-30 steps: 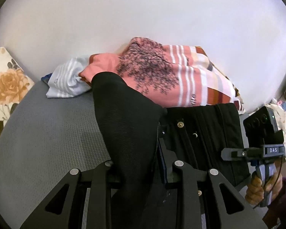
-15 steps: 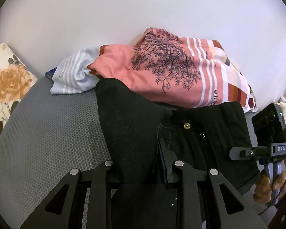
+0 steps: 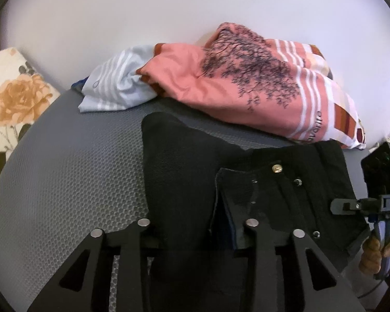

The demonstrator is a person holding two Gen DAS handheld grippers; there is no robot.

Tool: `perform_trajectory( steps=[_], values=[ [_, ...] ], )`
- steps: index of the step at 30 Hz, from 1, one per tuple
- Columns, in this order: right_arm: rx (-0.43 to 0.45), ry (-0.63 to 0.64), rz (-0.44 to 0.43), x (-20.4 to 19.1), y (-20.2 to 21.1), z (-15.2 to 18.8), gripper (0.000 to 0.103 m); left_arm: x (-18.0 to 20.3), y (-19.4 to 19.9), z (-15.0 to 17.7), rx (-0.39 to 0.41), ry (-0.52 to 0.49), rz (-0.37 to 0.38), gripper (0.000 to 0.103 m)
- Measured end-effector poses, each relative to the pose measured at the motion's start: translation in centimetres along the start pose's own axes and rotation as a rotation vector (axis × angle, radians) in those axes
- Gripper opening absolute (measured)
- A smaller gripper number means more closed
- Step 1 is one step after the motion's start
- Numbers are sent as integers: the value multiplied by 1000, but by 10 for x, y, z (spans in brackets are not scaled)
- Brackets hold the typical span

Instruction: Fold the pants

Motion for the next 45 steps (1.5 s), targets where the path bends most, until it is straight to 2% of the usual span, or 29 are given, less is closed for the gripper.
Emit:
perform_trajectory(
  steps=[4, 7, 12, 14, 18, 20, 21, 22, 27, 33, 39, 45],
  values=[
    [2, 34, 69, 4, 0, 5, 31, -11, -9, 6, 6, 17, -40, 59],
    [8, 101, 163, 1, -2, 9, 34, -17, -12, 10, 26, 19, -72, 68],
    [41, 172, 267, -3, -3, 15, 37, -21, -12, 10, 52, 28, -107, 74],
    [60, 209, 317, -7, -5, 16, 41, -23, -11, 11, 55, 37, -119, 78],
    [99, 261, 401, -15, -11, 16, 49, -27, -8, 12, 73, 68, -124, 80],
    [129, 290, 456, -18, -12, 17, 66, -29, -5, 12, 93, 80, -138, 81],
    [142, 311, 489, -21, -13, 18, 79, -29, -4, 12, 101, 80, -148, 81],
    [152, 340, 527, -24, -15, 20, 87, -28, -2, 11, 110, 78, -157, 82],
    [192, 423, 654, -37, -21, 24, 91, -25, 7, 10, 158, 56, -199, 95],
    [251, 385, 720, -34, -8, 21, 100, -23, 10, 8, 171, 39, -235, 96],
    [274, 443, 822, -44, -11, 22, 101, -16, 13, 8, 192, 0, -284, 99],
    [288, 460, 864, -47, -10, 23, 103, -12, 17, 8, 215, -20, -308, 102]
  ],
)
Point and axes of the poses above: each gripper's, at about its wrist camera, not at the fingertips, and y roughly against the way its jaws point, x to its right, z to its underside, the point moved 6 cm from there along -y, roughly the way its jaws point, and after that the axes turned 2 degrees about -x, right-handed, at the moved point
